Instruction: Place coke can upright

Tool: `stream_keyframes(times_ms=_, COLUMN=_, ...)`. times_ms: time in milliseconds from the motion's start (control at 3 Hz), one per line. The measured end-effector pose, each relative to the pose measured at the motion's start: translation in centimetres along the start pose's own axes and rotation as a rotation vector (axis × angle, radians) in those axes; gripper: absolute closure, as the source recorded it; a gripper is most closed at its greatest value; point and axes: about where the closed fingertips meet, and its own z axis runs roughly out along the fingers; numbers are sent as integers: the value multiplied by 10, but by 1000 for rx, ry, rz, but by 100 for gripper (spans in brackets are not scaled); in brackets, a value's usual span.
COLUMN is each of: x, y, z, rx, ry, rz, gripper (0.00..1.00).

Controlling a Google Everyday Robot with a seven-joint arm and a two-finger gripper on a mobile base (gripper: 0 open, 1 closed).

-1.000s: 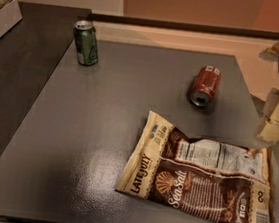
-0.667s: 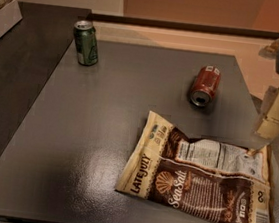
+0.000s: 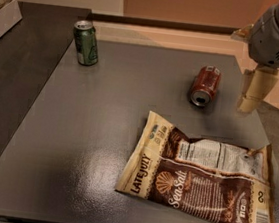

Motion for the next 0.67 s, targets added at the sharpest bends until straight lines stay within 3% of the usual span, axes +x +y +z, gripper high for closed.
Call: stream_keyframes(times_ms=667, x=-11, y=-52, z=34, rx=18, ry=-80, rz=-284, gripper=0)
